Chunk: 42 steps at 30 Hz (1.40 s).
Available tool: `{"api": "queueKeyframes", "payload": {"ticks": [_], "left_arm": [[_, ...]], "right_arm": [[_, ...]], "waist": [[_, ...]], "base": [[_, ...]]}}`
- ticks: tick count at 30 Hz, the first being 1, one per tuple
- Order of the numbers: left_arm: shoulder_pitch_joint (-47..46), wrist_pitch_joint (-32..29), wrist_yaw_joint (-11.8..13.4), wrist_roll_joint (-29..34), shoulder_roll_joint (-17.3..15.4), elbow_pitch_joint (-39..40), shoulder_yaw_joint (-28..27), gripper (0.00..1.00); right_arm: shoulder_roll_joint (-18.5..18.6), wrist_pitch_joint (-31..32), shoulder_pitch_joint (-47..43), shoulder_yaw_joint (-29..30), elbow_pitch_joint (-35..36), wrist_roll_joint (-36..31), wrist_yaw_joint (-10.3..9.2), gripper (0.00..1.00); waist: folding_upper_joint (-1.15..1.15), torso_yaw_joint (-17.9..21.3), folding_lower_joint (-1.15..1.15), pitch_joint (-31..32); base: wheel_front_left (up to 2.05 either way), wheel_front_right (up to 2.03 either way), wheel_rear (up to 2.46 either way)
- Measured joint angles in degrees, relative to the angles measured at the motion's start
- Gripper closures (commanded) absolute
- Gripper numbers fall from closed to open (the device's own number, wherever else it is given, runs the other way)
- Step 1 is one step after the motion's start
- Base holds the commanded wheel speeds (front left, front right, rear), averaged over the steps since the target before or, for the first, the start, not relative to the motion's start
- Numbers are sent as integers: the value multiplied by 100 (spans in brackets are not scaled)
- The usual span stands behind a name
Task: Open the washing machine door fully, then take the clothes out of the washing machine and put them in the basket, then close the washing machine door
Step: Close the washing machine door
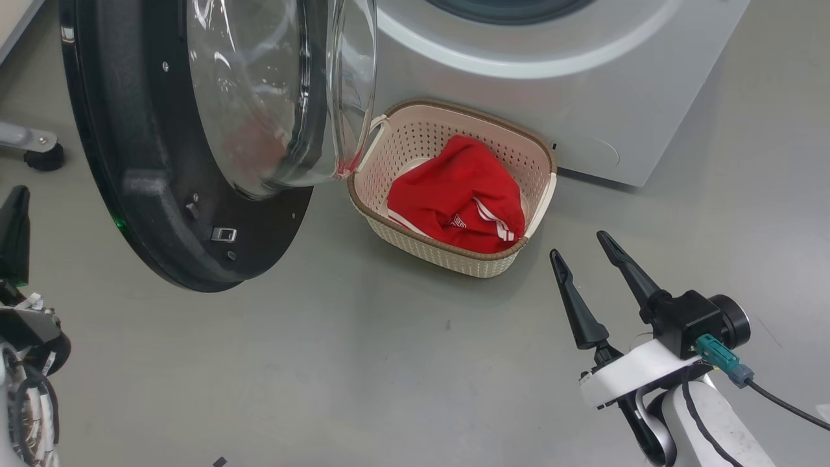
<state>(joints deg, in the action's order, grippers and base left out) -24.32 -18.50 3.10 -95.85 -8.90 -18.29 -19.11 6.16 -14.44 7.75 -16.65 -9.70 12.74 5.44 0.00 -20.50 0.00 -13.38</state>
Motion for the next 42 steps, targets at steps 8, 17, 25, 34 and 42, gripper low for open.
{"api": "queueKeyframes", "payload": {"ticks": [8, 17, 25, 34, 42], "left_arm": [[-21, -704, 296, -323, -15, 0, 107, 100], [-18, -1534, 316, -422, -103, 141, 526, 100], [42, -2143, 318, -686, -91, 494, 802, 100], [188, -2465, 323, -947, -52, 755, 853, 100], [369, -2562, 324, -1018, 15, 958, 795, 100]], "right_arm": [[0, 0, 8, 4, 1, 0, 0, 0], [-1, 0, 23, 5, 1, -1, 0, 0], [-9, 0, 26, 23, 0, -1, 0, 0], [-22, 0, 40, 15, -1, -9, 1, 0], [-58, 0, 142, -64, -22, -11, 3, 0]], "waist": [[0, 27, 0, -23], [0, 45, 0, -38], [0, 58, 0, -54], [0, 91, 0, -64], [0, 276, 0, -67]], "base": [[0, 0, 0], [0, 0, 0], [0, 0, 0], [0, 0, 0], [0, 0, 0]]}}
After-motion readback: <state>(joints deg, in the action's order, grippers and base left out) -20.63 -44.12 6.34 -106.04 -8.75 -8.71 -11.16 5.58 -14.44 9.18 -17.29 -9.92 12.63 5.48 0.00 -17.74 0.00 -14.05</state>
